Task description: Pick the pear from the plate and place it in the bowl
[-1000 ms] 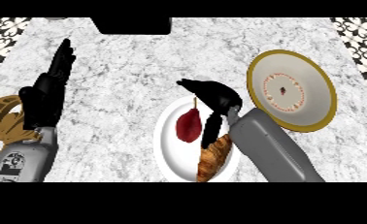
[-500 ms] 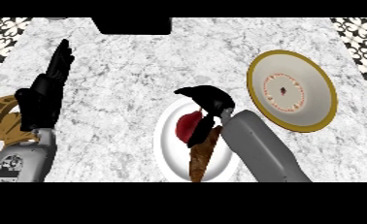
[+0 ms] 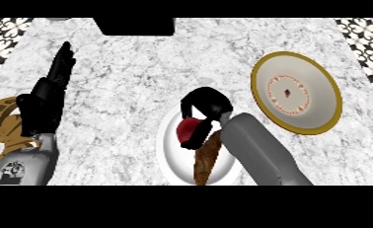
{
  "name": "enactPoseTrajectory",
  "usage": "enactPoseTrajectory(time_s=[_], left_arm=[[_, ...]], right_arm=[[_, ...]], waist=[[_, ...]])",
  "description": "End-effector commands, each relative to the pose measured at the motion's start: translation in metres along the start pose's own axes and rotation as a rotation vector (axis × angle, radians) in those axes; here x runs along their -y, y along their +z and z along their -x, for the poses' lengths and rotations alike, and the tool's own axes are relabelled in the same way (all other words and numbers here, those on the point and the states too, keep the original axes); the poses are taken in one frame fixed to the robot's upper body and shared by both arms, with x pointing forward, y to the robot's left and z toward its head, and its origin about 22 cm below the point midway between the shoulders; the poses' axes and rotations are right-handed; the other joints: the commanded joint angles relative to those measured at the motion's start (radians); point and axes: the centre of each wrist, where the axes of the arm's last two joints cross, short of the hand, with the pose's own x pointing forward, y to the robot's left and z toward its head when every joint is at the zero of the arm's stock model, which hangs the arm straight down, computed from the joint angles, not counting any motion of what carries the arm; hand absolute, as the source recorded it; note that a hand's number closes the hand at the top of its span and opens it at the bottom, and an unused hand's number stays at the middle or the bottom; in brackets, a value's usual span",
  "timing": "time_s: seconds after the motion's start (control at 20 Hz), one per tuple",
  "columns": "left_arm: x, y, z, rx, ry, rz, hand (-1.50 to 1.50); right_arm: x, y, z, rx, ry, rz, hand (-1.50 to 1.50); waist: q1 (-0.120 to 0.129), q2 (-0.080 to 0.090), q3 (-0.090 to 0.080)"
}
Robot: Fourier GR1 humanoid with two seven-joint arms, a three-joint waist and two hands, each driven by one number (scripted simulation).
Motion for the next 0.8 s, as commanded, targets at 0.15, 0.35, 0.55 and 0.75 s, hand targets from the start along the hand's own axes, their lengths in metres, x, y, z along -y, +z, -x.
enactPoseTrajectory(time_s=[0.15,0.35,0.55,0.75], left_arm=[[0.003,0.008,-0.008,-0.014,0.015,0.012,0.0],[0.016,-0.007,0.002,0.008,0.0,0.016,0.0],[0.019,-0.008,-0.004,0.007,0.001,0.044,0.0],[0.016,-0.005,0.0,0.002,0.008,0.034,0.0]], right_arm=[[-0.031,0.004,-0.015,-0.005,-0.032,0.012,1.5],[-0.067,0.021,-0.06,-0.223,-0.059,0.082,1.5],[-0.079,0.034,-0.108,-0.27,-0.031,0.153,1.5],[-0.073,0.055,-0.15,-0.241,-0.166,0.308,1.5]], waist=[[0.006,0.006,0.002],[0.028,0.003,0.001],[0.038,0.004,0.001],[0.037,0.002,0.001]])
